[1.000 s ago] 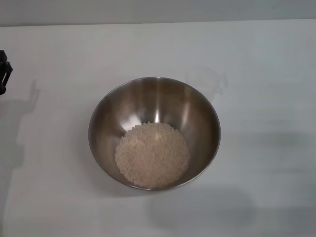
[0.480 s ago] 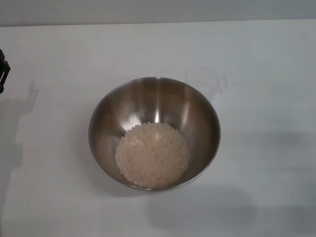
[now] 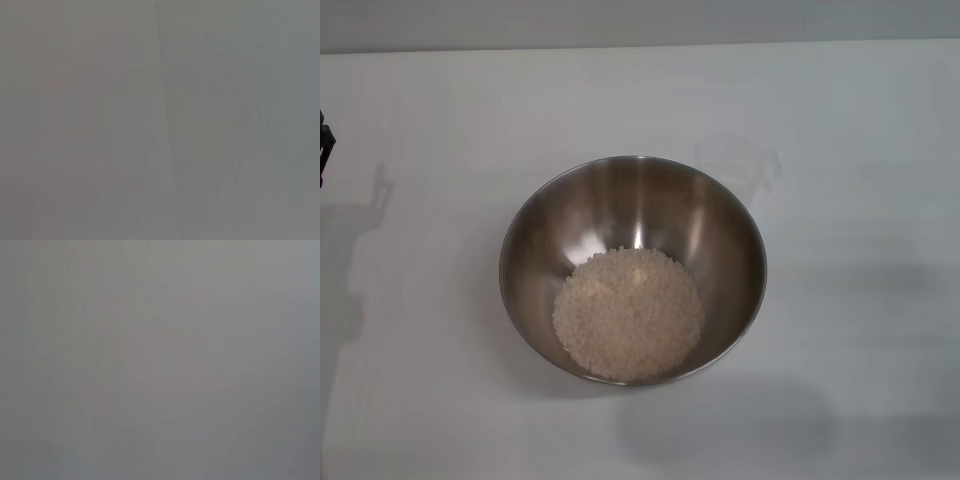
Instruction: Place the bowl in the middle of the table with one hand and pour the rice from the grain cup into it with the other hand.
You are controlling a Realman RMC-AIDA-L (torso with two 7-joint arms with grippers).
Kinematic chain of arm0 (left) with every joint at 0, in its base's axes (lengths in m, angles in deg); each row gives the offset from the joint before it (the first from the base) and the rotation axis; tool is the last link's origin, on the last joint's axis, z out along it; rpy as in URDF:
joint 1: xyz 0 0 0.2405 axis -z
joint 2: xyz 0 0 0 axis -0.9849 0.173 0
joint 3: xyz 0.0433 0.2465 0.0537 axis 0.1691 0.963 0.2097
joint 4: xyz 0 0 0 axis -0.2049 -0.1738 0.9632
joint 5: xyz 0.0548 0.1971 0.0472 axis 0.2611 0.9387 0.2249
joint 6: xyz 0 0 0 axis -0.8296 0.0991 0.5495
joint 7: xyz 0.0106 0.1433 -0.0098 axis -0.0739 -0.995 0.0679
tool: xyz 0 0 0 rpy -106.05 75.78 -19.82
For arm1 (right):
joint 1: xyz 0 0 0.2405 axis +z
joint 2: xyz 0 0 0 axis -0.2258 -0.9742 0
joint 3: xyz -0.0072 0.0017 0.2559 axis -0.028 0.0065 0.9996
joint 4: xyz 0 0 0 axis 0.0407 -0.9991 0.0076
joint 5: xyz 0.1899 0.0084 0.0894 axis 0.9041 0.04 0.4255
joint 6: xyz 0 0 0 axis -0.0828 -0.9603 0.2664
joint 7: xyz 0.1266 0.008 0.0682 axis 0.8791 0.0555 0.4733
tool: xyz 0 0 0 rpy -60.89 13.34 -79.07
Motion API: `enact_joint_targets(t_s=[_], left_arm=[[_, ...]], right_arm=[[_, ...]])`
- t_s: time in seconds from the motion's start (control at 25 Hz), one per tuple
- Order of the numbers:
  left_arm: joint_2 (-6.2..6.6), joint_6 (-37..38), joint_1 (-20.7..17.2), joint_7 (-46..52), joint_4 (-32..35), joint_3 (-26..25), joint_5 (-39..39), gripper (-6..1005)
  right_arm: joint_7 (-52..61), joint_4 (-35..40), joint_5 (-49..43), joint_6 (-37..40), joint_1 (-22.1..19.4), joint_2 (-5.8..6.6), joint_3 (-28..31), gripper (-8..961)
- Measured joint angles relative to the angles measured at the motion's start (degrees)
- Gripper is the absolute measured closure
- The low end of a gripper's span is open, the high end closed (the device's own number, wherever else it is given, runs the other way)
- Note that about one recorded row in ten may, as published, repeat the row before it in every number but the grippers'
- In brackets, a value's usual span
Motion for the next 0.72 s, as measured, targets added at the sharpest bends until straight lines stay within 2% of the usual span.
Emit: enact_joint_targets(t_s=[0.72], left_arm=[[0.0, 0.1, 0.0, -0.1, 0.3, 0.0, 0.0, 184]], right_arm=[[-0.2, 0.0, 0.0, 0.5, 0.1, 0.01, -0.4, 186]])
